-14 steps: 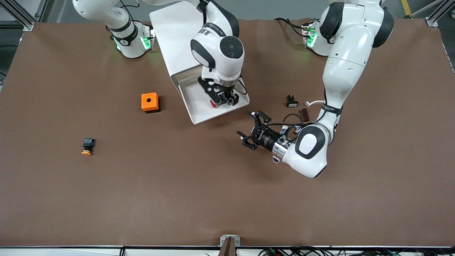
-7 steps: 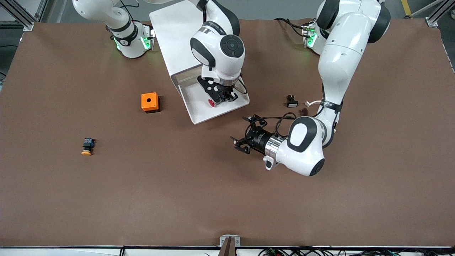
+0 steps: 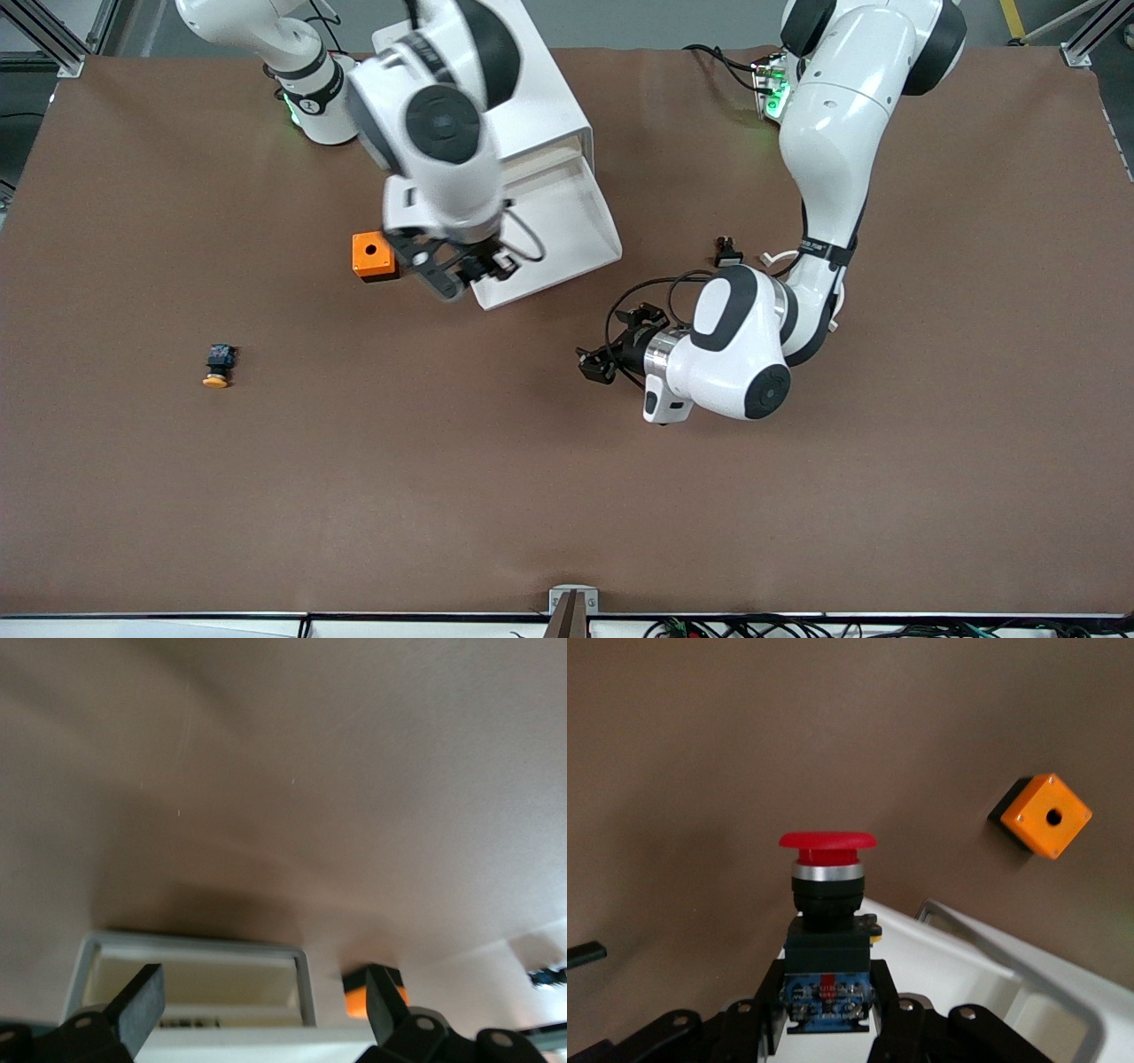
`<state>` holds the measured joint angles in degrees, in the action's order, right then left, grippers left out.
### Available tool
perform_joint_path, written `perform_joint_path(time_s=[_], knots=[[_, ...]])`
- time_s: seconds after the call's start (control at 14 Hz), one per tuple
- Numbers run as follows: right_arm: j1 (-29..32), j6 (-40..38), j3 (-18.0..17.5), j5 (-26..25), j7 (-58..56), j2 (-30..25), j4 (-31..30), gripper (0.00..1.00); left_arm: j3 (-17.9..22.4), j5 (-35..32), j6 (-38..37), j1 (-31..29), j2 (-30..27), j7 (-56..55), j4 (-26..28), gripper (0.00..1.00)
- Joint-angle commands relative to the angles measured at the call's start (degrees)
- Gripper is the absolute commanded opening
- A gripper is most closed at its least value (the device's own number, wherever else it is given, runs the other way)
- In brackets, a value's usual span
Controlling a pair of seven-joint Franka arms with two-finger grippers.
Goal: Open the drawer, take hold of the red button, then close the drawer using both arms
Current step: 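Lift the red button out and carry it beside the yellow button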
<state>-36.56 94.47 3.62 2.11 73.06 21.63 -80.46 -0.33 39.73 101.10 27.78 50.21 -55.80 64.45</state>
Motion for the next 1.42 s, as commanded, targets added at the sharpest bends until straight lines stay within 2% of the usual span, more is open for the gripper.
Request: perform_joint_path(time_s=[0.0, 0.21, 0.43, 0.57, 0.78, 1.07, 1.35], knots=[[9.72, -0.87, -0.98, 0.44, -15.43, -4.47, -5.12, 0.00, 1.04, -6.83, 3.13, 3.23, -2.31, 2.62, 0.67, 1.00], [20.01, 3.16, -0.98, 0.88, -37.75, -11.16, -16.45, 0.00, 1.12, -14.12, 6.30, 4.91, -4.15, 2.62, 0.94, 1.00], [28.10, 8.87, -0.98, 0.88, -57.70, -11.53, -24.28, 0.00, 1.12, -22.21, 6.66, 7.89, -5.03, 2.10, 1.11, 1.00], [31.80, 17.19, -0.90, 0.88, -69.22, -11.44, -30.77, 0.00, 1.13, -26.09, 8.23, 9.56, -5.30, 1.83, 1.20, 1.00], [34.36, 30.91, -0.90, 0.71, -73.59, -11.09, -39.32, 0.00, 1.21, -26.63, 10.95, 11.23, -5.12, 1.83, 1.46, 1.00], [35.24, 45.24, -0.81, 0.18, -73.59, -6.53, -45.21, 0.00, 1.21, -29.95, 11.23, 13.43, -6.08, -0.36, 1.73, 1.00], [36.65, 51.58, -0.72, 0.09, -73.59, -2.74, -47.15, 0.00, 0.86, -34.01, 11.23, 15.36, -6.09, -1.77, 1.99, 1.00]])
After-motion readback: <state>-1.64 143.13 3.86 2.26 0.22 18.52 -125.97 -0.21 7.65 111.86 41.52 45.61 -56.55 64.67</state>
